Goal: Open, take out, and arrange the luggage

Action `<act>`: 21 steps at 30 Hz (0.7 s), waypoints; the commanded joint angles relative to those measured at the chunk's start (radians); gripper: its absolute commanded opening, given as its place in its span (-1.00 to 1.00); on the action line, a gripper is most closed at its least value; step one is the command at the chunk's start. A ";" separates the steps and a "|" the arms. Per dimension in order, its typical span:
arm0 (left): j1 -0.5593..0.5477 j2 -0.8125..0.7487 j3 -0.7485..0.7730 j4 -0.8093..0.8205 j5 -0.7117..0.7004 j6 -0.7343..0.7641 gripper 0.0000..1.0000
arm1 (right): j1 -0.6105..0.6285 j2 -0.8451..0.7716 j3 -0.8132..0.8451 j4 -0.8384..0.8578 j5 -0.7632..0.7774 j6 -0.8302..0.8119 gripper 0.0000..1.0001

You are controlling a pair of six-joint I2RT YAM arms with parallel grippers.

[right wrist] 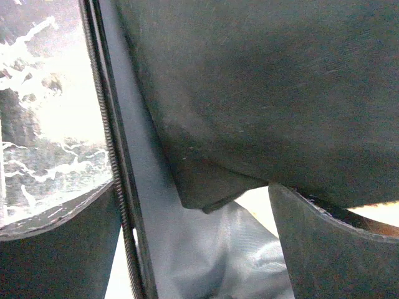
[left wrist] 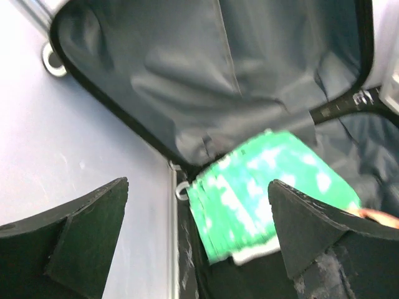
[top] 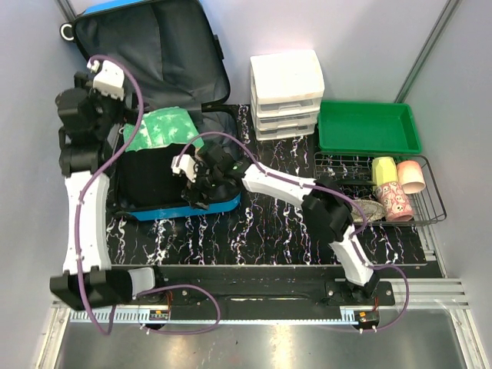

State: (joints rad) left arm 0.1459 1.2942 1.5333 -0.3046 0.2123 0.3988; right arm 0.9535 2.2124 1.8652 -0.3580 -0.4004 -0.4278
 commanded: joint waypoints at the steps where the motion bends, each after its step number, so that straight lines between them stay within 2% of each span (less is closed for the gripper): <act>1: 0.043 -0.097 -0.133 -0.163 0.040 -0.084 0.98 | -0.028 -0.230 -0.032 0.179 0.034 0.084 0.99; 3: 0.113 -0.131 -0.139 -0.244 0.172 -0.097 0.98 | -0.039 -0.292 -0.061 0.179 0.031 0.124 0.99; 5: 0.151 -0.121 -0.108 -0.376 0.231 -0.068 0.98 | -0.051 -0.351 -0.115 0.177 0.023 0.152 0.99; 10: 0.173 -0.085 -0.044 -0.686 0.418 0.108 0.98 | -0.130 -0.459 -0.205 0.177 0.002 0.271 0.99; 14: 0.175 -0.067 -0.033 -0.839 0.539 0.213 0.98 | -0.255 -0.537 -0.241 0.179 -0.035 0.421 0.99; 16: 0.175 -0.038 -0.003 -0.921 0.571 0.279 0.98 | -0.301 -0.559 -0.270 0.179 0.006 0.457 0.99; 19: 0.175 0.002 0.034 -0.996 0.599 0.362 0.98 | -0.356 -0.592 -0.328 0.180 -0.066 0.422 0.99; 21: 0.175 0.016 0.033 -1.012 0.617 0.390 0.98 | -0.380 -0.611 -0.359 0.182 -0.225 0.307 0.99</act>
State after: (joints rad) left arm 0.3149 1.2823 1.5120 -1.1984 0.7109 0.6487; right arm 0.6041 1.6650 1.5681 -0.1871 -0.4240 -0.0486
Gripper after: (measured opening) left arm 0.988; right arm 0.994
